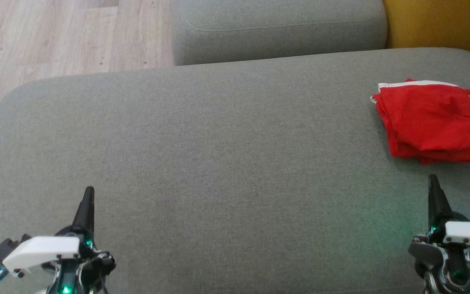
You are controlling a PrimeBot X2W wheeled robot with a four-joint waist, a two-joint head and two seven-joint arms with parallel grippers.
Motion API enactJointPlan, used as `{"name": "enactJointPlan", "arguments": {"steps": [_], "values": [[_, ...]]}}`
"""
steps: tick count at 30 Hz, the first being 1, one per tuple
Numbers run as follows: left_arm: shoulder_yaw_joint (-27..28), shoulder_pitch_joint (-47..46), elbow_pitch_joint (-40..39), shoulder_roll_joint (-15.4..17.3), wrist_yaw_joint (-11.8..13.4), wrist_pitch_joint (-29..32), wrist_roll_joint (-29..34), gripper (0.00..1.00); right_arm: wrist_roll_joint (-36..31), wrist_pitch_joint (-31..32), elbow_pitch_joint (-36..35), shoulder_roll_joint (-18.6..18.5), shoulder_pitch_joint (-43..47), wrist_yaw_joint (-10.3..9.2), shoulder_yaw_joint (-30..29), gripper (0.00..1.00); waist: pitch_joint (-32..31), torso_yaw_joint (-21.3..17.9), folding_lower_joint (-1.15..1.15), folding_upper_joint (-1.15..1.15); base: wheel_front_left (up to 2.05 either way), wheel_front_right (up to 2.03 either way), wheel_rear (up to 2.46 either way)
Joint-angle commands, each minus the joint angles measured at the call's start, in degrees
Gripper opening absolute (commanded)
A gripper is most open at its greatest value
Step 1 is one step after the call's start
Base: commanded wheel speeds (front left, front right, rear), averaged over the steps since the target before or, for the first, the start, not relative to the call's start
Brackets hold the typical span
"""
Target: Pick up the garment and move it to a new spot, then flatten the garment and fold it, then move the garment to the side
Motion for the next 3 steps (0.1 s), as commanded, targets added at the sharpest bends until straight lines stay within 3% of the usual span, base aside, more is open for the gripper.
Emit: {"name": "enactJointPlan", "arguments": {"steps": [1,3], "values": [[2.5,-3.7,-2.2,0.4,-0.7,0.7,-2.1,0.00,2.0,0.7,-2.7,0.4,-3.1,0.42,0.6,0.00,0.1,0.0,0.00,0.00,0.00,0.00,0.00],[2.7,-3.8,-2.4,0.4,-0.8,1.1,-3.5,0.00,3.2,1.0,-2.8,0.5,-3.1,0.42,0.4,0.00,0.1,0.0,0.00,0.00,0.00,0.00,0.00]]}}
